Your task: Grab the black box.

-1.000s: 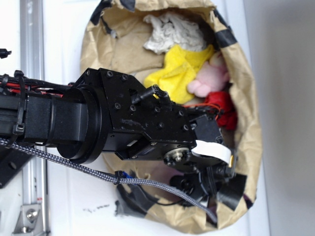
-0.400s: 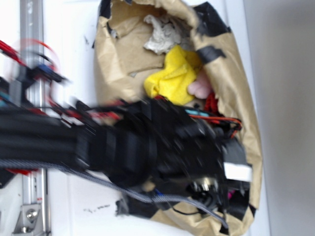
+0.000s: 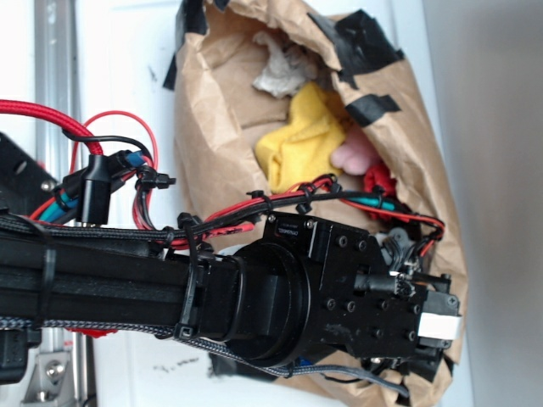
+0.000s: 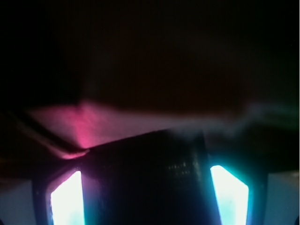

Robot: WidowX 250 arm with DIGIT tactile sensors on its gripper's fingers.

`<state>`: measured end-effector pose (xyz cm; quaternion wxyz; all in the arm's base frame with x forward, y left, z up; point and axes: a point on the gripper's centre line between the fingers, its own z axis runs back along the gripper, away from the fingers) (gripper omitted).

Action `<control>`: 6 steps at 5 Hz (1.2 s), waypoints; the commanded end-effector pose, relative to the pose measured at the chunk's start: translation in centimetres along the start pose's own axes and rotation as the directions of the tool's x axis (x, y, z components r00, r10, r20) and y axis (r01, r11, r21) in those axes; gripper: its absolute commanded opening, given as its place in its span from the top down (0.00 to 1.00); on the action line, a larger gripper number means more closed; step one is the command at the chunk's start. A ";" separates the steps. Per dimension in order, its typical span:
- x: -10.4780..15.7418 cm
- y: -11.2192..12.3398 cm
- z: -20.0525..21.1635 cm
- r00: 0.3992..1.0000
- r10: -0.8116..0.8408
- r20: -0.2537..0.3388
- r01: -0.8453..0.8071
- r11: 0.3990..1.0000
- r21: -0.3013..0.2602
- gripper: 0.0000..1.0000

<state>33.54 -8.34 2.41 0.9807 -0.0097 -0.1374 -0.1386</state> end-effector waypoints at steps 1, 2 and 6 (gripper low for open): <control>-5.5 5.6 7.5 0.954 0.252 0.163 -0.248 0.968 -0.042 1.00; -7.1 7.6 11.2 0.924 0.329 0.194 -0.329 0.944 -0.033 1.00; -6.1 6.0 17.9 0.921 0.281 -0.271 -0.248 0.957 0.150 1.00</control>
